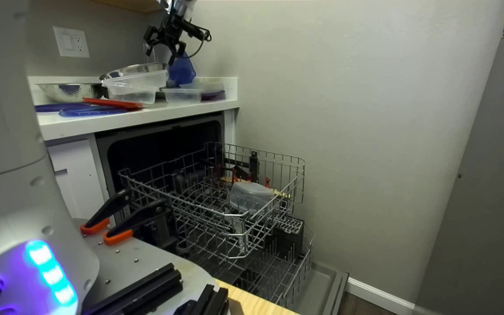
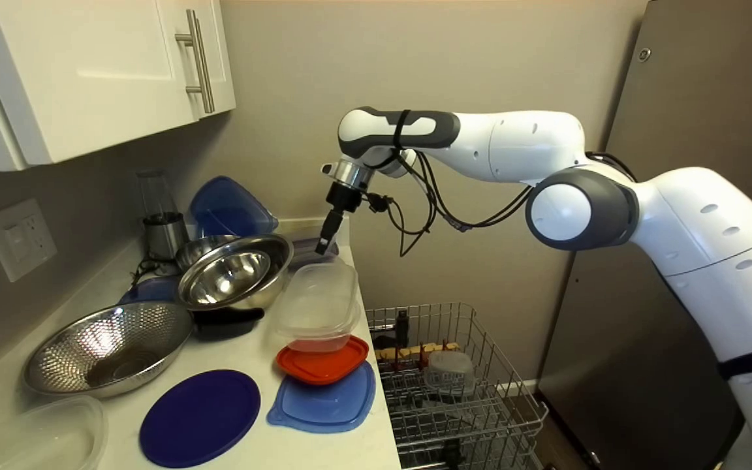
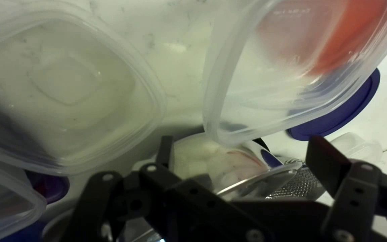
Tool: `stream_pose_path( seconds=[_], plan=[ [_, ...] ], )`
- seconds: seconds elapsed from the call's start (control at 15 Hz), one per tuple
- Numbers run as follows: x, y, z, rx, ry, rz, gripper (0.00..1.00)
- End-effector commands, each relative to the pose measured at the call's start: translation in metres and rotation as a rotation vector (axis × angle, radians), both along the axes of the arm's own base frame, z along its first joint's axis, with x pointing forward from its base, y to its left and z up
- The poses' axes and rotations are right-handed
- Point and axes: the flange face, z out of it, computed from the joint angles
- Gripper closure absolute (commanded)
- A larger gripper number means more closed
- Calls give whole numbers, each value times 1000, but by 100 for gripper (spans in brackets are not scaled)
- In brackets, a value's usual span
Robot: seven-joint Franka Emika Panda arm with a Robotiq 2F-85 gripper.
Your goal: Remove the left bowl out of the dishwasher
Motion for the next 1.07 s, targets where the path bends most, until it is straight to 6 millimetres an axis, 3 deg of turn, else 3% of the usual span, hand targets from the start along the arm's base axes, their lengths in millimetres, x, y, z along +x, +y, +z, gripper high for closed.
stream_pose_path(
  seconds=[0.0,0.4,1.0],
  plan=[
    [-9,-16,36,-10,-62,-40,0],
    [-19,-43,66,-11,-140,-128,0],
    [-49,-77,66,-33,-193,-212,0]
  ],
)
